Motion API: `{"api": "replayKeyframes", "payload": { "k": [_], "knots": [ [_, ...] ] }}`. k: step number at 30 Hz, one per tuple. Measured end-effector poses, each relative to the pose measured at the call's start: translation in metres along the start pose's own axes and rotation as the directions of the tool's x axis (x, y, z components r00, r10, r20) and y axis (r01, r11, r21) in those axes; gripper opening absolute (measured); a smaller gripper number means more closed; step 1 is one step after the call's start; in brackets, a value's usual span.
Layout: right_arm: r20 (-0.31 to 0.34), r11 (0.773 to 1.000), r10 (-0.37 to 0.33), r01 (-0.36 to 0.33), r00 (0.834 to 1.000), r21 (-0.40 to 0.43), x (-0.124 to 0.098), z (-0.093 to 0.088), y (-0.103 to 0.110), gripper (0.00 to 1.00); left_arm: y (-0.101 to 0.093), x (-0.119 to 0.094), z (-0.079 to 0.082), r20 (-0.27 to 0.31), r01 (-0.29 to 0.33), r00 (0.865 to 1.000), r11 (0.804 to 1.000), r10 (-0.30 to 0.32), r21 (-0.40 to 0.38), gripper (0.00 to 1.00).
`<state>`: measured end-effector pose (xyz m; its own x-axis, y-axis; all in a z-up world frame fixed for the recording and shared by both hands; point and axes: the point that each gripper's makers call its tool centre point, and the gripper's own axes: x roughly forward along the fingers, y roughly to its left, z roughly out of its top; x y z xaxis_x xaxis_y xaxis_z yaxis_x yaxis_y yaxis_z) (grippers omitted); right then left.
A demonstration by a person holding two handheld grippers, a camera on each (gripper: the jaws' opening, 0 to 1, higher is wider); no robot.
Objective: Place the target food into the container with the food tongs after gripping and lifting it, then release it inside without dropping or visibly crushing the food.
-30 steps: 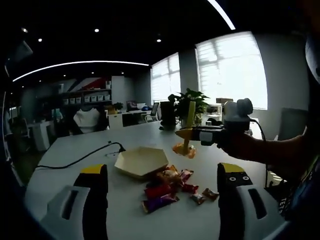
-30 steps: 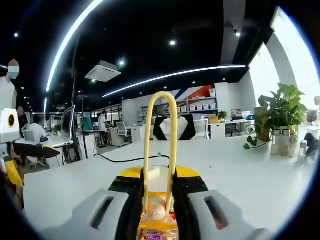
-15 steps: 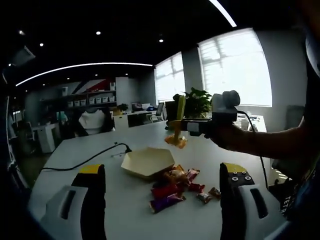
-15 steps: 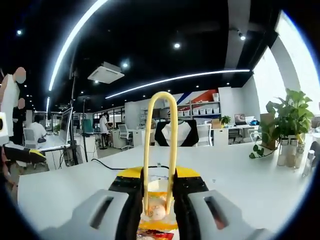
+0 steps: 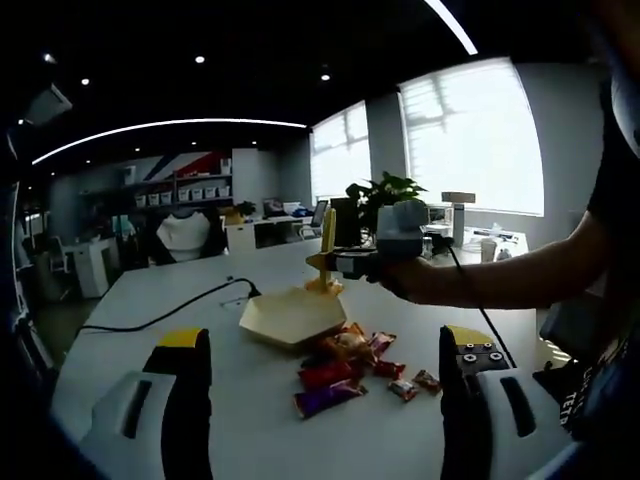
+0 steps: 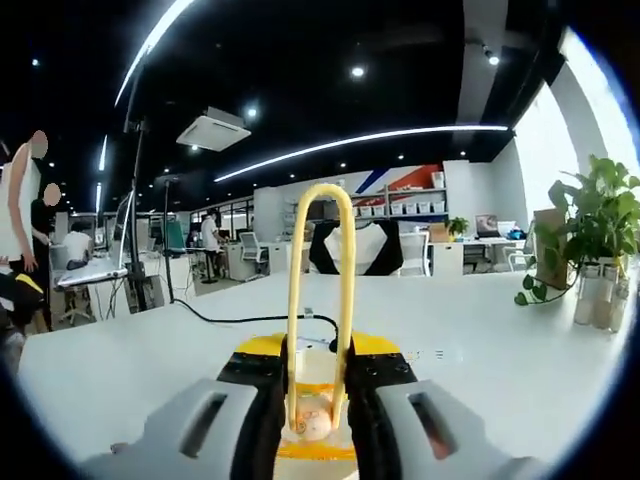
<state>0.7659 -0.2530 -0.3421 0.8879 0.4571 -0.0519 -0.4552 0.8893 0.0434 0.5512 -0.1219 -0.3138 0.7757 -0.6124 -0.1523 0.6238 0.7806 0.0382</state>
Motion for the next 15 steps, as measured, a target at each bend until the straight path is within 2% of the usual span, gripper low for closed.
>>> {"api": "replayKeyframes", "payload": {
  "k": [2, 5, 7, 12, 15],
  "knots": [
    [-0.045, 1.0, 0.004, -0.004, 0.999, -0.009, 0.005, -0.015, 0.001, 0.17, 0.001, 0.0, 0.0, -0.002, -0.001, 1.0, 1.0, 0.001, -0.001, 1.0],
    [-0.068, 1.0, 0.004, -0.005, 0.998, -0.009, 0.01, -0.026, 0.001, 0.17, 0.001, -0.001, 0.001, -0.002, 0.001, 1.0, 1.0, -0.001, 0.001, 1.0],
    [-0.061, 1.0, 0.021, -0.021, 0.998, 0.001, 0.011, -0.029, 0.004, 0.16, 0.003, -0.002, 0.002, 0.002, -0.005, 1.0, 1.0, 0.005, -0.006, 1.0],
    [-0.107, 1.0, 0.022, -0.023, 0.994, -0.012, 0.013, -0.043, 0.005, 0.16, 0.003, -0.003, -0.002, -0.007, -0.005, 1.0, 1.0, 0.005, -0.01, 1.0],
    [-0.116, 1.0, 0.03, -0.03, 0.993, -0.002, 0.013, -0.046, 0.007, 0.18, 0.004, -0.004, -0.003, -0.009, -0.006, 1.0, 1.0, 0.006, -0.013, 1.0]
  ]
}}
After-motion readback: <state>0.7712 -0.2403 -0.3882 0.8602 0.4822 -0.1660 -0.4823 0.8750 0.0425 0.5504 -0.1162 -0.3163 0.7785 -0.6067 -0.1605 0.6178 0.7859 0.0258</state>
